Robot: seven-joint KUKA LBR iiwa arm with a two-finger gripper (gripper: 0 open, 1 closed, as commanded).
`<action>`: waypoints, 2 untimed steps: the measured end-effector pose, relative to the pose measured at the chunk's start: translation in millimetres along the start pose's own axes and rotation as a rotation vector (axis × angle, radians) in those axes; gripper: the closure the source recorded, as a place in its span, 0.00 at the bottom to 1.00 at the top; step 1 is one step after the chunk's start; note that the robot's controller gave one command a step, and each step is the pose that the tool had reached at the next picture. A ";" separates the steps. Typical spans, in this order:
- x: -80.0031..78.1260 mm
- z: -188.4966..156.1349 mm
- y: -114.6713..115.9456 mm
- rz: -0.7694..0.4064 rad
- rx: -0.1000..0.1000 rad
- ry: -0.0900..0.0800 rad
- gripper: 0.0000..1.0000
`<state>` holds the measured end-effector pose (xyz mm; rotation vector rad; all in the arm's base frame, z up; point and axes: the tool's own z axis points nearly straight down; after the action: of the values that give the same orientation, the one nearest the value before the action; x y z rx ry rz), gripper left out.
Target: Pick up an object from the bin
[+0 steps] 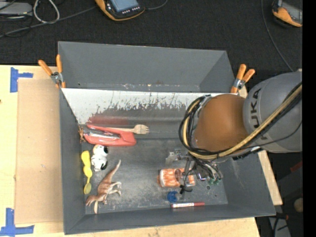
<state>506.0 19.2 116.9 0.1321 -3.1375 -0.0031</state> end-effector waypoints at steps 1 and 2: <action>7.4 28.4 -22.6 0.040 -0.001 0.000 1.00; 7.4 28.4 -22.7 0.040 -0.001 0.000 1.00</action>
Offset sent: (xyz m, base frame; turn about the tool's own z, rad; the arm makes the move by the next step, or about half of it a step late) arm 0.0000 0.0000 0.0000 0.0000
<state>500.4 -4.0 88.5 0.0687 -3.1397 -0.0045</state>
